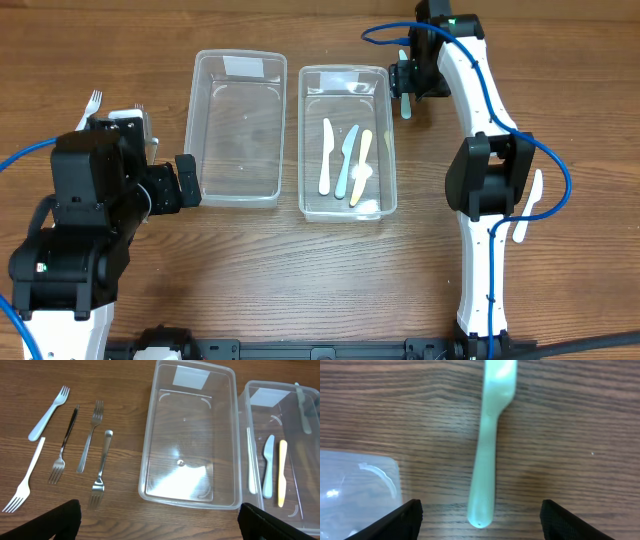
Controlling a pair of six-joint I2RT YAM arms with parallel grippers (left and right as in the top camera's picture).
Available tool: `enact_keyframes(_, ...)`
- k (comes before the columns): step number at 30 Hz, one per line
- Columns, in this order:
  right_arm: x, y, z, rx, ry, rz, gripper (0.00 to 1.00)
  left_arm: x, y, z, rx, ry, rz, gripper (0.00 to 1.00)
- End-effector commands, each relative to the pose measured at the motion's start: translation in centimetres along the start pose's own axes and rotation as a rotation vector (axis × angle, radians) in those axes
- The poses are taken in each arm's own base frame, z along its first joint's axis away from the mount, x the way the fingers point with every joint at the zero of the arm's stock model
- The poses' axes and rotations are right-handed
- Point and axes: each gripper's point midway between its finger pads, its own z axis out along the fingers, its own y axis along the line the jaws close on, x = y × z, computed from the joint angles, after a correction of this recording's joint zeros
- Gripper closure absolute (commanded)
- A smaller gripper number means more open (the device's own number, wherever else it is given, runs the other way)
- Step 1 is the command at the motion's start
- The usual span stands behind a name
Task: Pack container
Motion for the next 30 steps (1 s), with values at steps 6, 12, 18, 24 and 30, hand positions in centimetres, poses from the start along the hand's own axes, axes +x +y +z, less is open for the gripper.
enact_keyframes(6,0.4,-0.5,2.4,0.024,0.031,-0.006,0.22,-0.8,-0.3,-0.6,0.016,-0.026,0.001,0.00)
enact_keyframes(12,0.0,-0.8,2.5,0.034,0.014,-0.006,0.22,-0.8,-0.3,-0.6,0.015,-0.025,0.001,0.00)
enact_keyframes(18,1.3,-0.9,4.5,0.036,0.055,-0.005,0.22,-0.8,-0.3,-0.6,0.016,-0.025,0.001,0.00)
enact_keyframes(24,3.0,-1.3,6.3,0.056,0.108,-0.002,0.24,-0.8,-0.3,-0.6,0.016,-0.025,0.001,0.00)
enact_keyframes(30,3.3,-1.3,6.2,0.058,0.121,-0.001,0.44,-0.7,-0.6,-0.6,0.034,-0.023,0.001,0.00)
